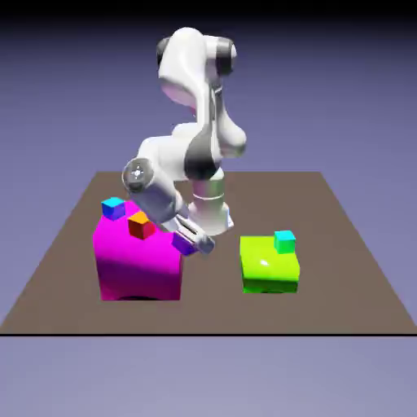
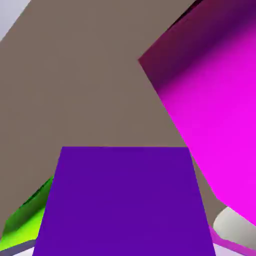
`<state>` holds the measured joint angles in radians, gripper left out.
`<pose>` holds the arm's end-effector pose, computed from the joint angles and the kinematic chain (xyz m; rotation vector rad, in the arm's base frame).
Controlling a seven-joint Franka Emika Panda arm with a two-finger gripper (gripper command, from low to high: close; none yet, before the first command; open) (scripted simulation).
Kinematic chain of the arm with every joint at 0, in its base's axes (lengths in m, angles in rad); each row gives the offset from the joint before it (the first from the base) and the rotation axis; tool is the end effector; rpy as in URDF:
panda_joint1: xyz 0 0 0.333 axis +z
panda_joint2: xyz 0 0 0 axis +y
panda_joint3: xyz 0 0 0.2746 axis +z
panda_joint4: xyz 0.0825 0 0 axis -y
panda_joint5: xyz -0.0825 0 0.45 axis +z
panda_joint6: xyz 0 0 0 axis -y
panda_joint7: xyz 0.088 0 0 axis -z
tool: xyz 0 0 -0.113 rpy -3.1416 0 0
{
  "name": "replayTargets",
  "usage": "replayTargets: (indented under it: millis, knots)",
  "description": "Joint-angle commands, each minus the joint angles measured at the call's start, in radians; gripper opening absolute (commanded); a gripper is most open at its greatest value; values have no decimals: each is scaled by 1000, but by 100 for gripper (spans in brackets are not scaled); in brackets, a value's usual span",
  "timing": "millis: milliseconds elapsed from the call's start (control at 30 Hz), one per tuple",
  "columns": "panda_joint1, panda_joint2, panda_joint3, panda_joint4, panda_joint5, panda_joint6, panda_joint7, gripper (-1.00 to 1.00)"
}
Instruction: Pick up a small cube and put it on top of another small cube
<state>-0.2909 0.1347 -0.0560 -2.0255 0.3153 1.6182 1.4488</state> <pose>0.5368 -0.1584 0.2746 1.7262 -2.4148 -0.9377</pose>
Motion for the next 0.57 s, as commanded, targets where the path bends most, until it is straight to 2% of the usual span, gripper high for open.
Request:
replayTargets:
  millis: [0, 200, 267, 400, 433, 533]
  knots:
    - [-8, -35, -36, -17, 39, 0, 29, -100]
    - [-90, -247, -254, -121, 285, 5, 203, -100]
    - [-119, -233, -243, -125, 250, 19, 210, -100]
    - [-87, -216, -207, -259, 298, 174, 169, -100]
    - [-87, -216, -207, -259, 298, 175, 169, 100]
    - [-104, -225, -226, -187, 272, 91, 191, 100]
